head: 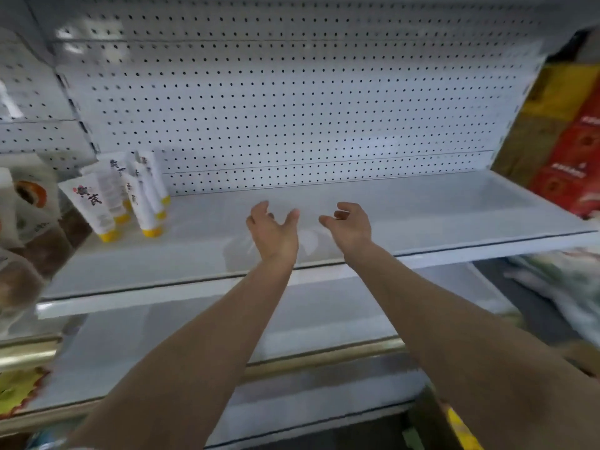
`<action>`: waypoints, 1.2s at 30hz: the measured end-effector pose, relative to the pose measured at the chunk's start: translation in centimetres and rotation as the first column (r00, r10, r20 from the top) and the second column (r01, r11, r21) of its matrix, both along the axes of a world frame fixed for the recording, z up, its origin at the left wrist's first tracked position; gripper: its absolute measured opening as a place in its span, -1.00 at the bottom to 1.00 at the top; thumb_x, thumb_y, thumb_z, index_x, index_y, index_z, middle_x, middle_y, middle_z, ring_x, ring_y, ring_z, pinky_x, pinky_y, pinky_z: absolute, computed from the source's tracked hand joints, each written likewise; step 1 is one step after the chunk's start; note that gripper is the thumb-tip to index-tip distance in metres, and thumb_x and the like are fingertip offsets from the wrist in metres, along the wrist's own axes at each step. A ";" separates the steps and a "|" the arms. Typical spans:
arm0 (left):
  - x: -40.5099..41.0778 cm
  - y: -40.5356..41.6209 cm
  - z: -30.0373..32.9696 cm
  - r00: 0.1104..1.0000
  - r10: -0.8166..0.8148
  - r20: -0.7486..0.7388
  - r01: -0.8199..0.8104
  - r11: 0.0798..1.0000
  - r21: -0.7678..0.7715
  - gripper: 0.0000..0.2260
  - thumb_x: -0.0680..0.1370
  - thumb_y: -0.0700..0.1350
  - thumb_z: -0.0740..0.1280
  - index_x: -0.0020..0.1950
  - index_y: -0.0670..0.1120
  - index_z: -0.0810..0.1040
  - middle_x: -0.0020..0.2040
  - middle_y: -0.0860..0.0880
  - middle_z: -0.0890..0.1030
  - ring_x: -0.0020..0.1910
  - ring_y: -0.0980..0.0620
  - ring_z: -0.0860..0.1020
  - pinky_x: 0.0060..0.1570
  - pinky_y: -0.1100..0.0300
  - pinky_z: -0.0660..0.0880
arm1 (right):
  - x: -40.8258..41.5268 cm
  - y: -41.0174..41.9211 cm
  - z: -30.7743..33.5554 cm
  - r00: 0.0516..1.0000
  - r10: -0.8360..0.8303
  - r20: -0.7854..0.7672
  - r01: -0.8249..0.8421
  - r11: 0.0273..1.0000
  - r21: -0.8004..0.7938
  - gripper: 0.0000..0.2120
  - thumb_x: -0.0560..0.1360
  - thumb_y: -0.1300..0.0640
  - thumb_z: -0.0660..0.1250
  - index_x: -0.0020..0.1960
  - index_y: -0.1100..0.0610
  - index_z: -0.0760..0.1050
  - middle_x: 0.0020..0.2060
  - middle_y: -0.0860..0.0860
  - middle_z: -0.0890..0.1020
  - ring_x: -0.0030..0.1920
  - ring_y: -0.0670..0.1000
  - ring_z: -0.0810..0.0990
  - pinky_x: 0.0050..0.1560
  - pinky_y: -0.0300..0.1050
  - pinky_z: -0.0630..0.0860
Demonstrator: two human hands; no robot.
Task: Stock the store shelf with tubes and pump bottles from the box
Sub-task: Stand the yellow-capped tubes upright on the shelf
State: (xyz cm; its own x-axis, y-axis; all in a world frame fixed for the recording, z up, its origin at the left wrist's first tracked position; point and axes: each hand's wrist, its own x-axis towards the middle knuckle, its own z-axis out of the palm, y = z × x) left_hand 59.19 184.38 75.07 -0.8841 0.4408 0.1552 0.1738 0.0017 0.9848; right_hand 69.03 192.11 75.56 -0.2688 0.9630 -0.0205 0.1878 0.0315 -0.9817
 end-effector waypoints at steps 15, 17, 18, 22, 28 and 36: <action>33.3 11.4 -12.5 0.766 -0.622 0.160 0.641 0.722 -0.262 -0.55 0.52 -0.04 0.44 0.36 -0.07 0.40 0.30 0.00 0.43 0.20 0.08 0.49 -0.13 0.41 0.38 | 38.9 6.3 -12.6 0.768 -0.585 0.261 0.637 0.739 -0.218 -0.56 0.50 0.07 0.47 0.30 0.19 0.45 0.10 0.04 0.58 0.00 0.00 0.56 -0.11 -0.22 0.43; 35.3 12.0 -14.8 0.714 -0.675 0.188 0.692 0.639 -0.336 -0.57 0.52 -0.03 0.44 0.33 -0.06 0.42 0.28 -0.01 0.44 0.18 0.06 0.50 -0.14 0.38 0.39 | 41.5 5.8 -15.8 0.721 -0.619 0.311 0.692 0.667 -0.276 -0.49 0.50 0.09 0.47 0.35 0.26 0.40 0.17 0.06 0.56 0.11 0.04 0.52 -0.09 -0.28 0.44; 36.1 12.4 -16.2 0.691 -0.694 0.205 0.710 0.595 -0.377 -0.59 0.51 -0.02 0.45 0.29 -0.07 0.43 0.26 -0.03 0.47 0.18 0.03 0.52 -0.08 0.30 0.42 | 42.5 5.6 -17.4 0.700 -0.634 0.329 0.714 0.627 -0.312 -0.47 0.50 0.09 0.47 0.36 0.26 0.40 0.20 0.07 0.57 0.14 0.07 0.53 -0.08 -0.30 0.47; 38.4 13.8 -21.7 0.605 -0.720 0.340 0.748 0.369 -0.551 -0.61 0.51 0.04 0.44 0.24 -0.12 0.47 0.23 -0.07 0.56 0.18 -0.07 0.55 0.04 0.18 0.41 | 44.9 4.9 -24.7 0.658 -0.583 0.475 0.748 0.434 -0.502 -0.52 0.43 -0.08 0.49 0.28 0.07 0.52 0.15 0.16 0.59 0.11 0.21 0.56 0.15 0.08 0.57; 40.6 14.2 -30.2 0.496 -0.735 0.463 0.712 0.039 -0.701 -0.55 0.56 0.04 0.37 0.31 -0.24 0.50 0.20 -0.17 0.60 0.19 -0.17 0.56 0.17 0.12 0.44 | 45.5 2.4 -31.8 0.667 -0.540 0.513 0.699 0.216 -0.682 -0.59 0.44 -0.02 0.51 0.22 0.15 0.60 0.06 0.09 0.65 0.04 0.11 0.62 0.13 -0.04 0.57; 42.3 16.1 -38.7 0.417 -0.739 0.530 0.526 -0.279 -0.803 -0.45 0.58 0.19 0.24 0.39 -0.18 0.45 0.37 -0.16 0.49 0.33 -0.16 0.45 0.30 0.05 0.37 | 45.0 1.5 -38.4 0.670 -0.477 0.568 0.670 0.060 -0.740 -0.60 0.46 -0.07 0.50 0.19 0.11 0.56 0.06 0.07 0.62 0.06 0.09 0.60 0.19 0.01 0.56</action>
State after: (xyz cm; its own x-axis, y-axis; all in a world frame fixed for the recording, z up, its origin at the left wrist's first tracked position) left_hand 101.52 200.50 36.33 -0.0215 0.6254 -0.7800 0.8031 0.4754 0.3591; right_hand 114.05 193.63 37.19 0.4585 0.1684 -0.8726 -0.1657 -0.9485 -0.2701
